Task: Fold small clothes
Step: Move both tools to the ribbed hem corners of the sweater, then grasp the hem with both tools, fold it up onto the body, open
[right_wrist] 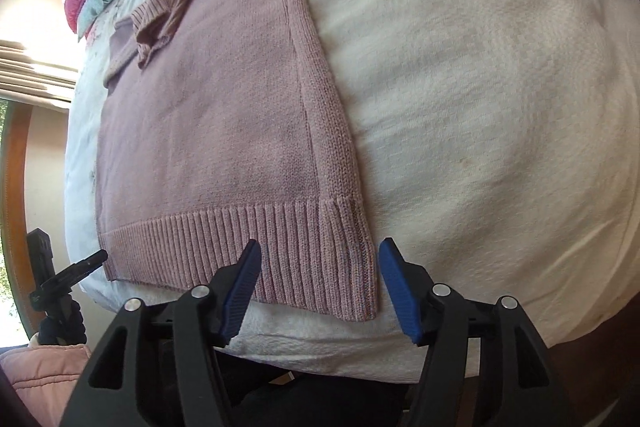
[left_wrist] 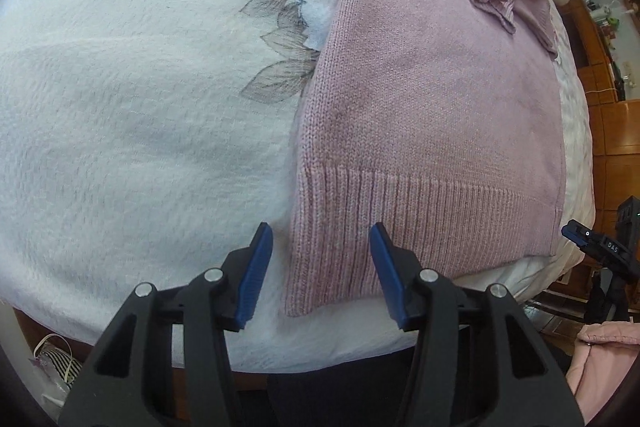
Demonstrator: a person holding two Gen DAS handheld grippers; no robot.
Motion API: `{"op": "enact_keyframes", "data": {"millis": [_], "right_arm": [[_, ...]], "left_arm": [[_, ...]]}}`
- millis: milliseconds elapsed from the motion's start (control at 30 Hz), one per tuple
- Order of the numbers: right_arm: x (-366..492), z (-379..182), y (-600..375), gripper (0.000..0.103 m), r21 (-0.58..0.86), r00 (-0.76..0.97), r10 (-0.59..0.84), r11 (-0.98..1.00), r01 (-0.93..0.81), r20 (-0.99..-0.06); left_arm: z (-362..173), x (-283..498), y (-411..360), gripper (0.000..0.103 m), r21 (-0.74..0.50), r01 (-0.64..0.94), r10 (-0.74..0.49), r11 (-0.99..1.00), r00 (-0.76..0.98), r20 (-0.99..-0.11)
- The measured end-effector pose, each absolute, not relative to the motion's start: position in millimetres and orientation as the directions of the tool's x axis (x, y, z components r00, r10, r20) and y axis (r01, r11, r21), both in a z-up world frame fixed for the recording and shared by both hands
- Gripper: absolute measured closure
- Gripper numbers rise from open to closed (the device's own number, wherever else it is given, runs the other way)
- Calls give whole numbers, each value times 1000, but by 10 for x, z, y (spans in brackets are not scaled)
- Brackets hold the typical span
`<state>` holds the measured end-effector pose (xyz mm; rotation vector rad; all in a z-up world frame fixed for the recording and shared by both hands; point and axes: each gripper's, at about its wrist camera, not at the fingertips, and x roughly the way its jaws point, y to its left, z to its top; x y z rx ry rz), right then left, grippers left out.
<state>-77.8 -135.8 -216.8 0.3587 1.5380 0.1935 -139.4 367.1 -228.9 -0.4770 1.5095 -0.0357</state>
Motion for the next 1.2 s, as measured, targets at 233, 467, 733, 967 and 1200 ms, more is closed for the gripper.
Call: {"op": "enact_keyframes", "data": {"millis": [233, 467, 733, 967, 1200], "right_arm": [[-867, -2429, -1332, 40, 381, -43, 387, 919, 104, -921], [-909, -2504, -1255, 79, 410, -81, 416, 909, 74, -906], [-925, -2392, -1465, 93, 570, -48, 583, 806, 161, -811], [-602, -1837, -1595, 93, 743, 106, 737, 648, 167, -667], [141, -1614, -1721, 93, 784, 219, 753, 593, 181, -620]], "left_arm": [[-2416, -1437, 3588, 45, -388, -286, -388, 876, 58, -920], [-2506, -1484, 3551, 71, -454, -345, -466, 821, 54, -883], [-2402, -1539, 3668, 95, -527, -397, -530, 752, 112, -841], [-1831, -1276, 3817, 95, -649, -353, -586, 674, 280, -761], [-1568, -644, 3926, 95, -669, -316, -559, 672, 376, -739]]}}
